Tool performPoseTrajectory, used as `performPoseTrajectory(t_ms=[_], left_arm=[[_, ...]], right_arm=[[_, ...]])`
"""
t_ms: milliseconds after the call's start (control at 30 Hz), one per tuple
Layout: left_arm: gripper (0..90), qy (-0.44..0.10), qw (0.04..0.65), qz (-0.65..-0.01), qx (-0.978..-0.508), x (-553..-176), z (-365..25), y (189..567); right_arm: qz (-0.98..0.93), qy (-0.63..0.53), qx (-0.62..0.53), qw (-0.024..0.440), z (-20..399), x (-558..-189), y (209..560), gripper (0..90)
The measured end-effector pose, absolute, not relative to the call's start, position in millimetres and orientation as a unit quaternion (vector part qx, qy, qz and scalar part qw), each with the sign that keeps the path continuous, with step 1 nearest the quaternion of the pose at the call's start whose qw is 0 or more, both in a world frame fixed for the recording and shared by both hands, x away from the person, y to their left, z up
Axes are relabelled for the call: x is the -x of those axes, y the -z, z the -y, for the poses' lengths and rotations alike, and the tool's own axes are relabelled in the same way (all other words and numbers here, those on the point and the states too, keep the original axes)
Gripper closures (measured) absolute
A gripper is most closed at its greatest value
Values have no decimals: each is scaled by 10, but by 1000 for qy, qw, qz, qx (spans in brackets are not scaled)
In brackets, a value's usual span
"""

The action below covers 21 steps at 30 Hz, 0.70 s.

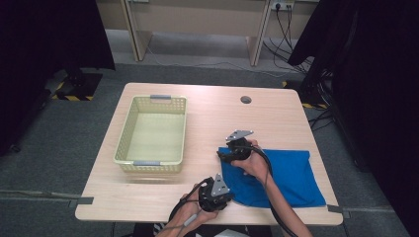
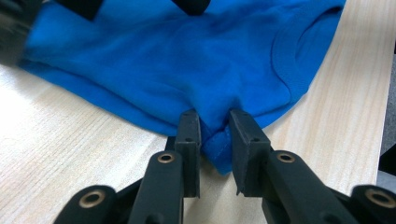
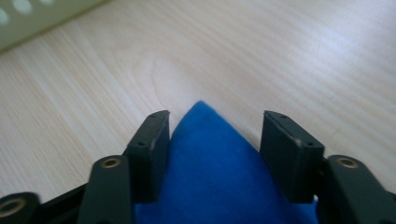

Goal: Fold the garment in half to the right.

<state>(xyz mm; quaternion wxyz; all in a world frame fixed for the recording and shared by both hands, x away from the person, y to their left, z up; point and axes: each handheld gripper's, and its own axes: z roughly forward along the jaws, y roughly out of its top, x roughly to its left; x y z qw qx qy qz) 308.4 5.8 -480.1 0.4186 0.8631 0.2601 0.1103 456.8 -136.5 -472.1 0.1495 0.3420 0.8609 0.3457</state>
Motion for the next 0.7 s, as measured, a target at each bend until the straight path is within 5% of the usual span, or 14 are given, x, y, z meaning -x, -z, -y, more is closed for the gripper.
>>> performPoseTrajectory(t_ms=[267, 700], left_arm=[[745, -102, 423, -270, -859, -3103, -69, 4801], [758, -128, 433, -255, -855, -3059, -185, 4517]], right_arm=[[-863, -352, -335, 138, 1410, -4554, 4693, 705], [-840, -405, -329, 149, 1482, -4475, 4366, 741]])
